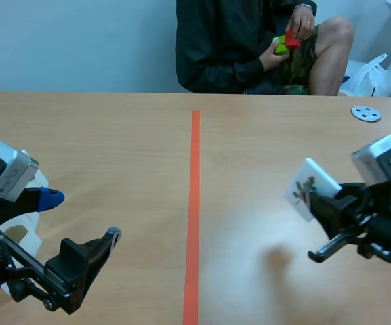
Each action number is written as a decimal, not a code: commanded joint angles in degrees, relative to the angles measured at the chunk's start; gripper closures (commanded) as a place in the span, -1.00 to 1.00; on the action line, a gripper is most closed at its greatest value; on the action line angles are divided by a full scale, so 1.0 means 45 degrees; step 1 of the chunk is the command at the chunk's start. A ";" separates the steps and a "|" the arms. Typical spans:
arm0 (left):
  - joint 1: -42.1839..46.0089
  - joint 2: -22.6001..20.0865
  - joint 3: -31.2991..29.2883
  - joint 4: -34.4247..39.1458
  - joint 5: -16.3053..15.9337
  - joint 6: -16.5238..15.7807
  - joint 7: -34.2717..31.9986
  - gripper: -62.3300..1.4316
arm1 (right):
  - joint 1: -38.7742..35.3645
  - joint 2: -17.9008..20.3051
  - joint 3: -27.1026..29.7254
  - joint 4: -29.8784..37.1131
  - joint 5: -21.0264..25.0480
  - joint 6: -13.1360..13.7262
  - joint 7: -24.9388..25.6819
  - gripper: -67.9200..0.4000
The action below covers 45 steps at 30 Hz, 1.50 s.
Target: Sort the leaf by its shape. The table is split by an orange tape line. A compound leaf with several leaflets goes to the left side, a simple leaf with one blade goes to the right side. Return to the home posture when a red brick is placed on the table.
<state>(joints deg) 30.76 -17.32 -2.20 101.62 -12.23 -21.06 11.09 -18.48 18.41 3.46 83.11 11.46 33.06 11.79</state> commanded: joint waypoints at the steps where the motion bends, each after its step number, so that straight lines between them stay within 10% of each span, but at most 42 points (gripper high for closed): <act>1: -0.0029 0.0000 -0.0044 0.0102 -0.0136 -0.0015 -0.0185 -1.00 | 0.0053 0.0102 0.0495 0.0131 0.0495 -0.0029 -0.0102 0.94; 10: -0.0029 0.0000 -0.0044 0.0102 -0.0136 -0.0015 -0.0219 -1.00 | -0.0068 0.0005 0.2764 0.0087 0.1574 -0.0364 -0.1506 0.94; 31: -0.0029 0.0000 -0.0044 0.0102 -0.0384 -0.0015 -0.0214 -1.00 | 0.3303 -0.0005 0.2730 -0.5163 0.1549 -0.1515 -0.1394 0.94; 45: -0.0029 0.0000 -0.0044 0.0102 -0.0384 -0.0015 -0.0214 -1.00 | 0.3434 -0.0389 0.2730 -0.5605 0.1161 -0.2642 -0.1413 0.83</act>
<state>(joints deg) 30.76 -17.32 -2.20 101.62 -13.47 -21.06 10.92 -3.57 16.29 15.94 56.84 16.34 21.41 4.56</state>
